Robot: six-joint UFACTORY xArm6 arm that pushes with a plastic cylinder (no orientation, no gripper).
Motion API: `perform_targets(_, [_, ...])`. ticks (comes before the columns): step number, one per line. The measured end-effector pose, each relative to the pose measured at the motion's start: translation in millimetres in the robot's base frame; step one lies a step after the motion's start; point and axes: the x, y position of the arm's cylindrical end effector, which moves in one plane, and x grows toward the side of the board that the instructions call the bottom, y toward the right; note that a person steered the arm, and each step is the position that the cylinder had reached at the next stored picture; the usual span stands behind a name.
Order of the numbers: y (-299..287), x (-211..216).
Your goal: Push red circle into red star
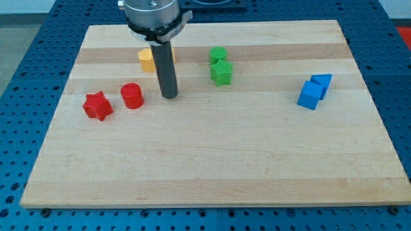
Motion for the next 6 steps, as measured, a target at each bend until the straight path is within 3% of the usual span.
perform_targets(2, [-13.7, -10.3])
perform_targets(6, [-53.9, 13.7])
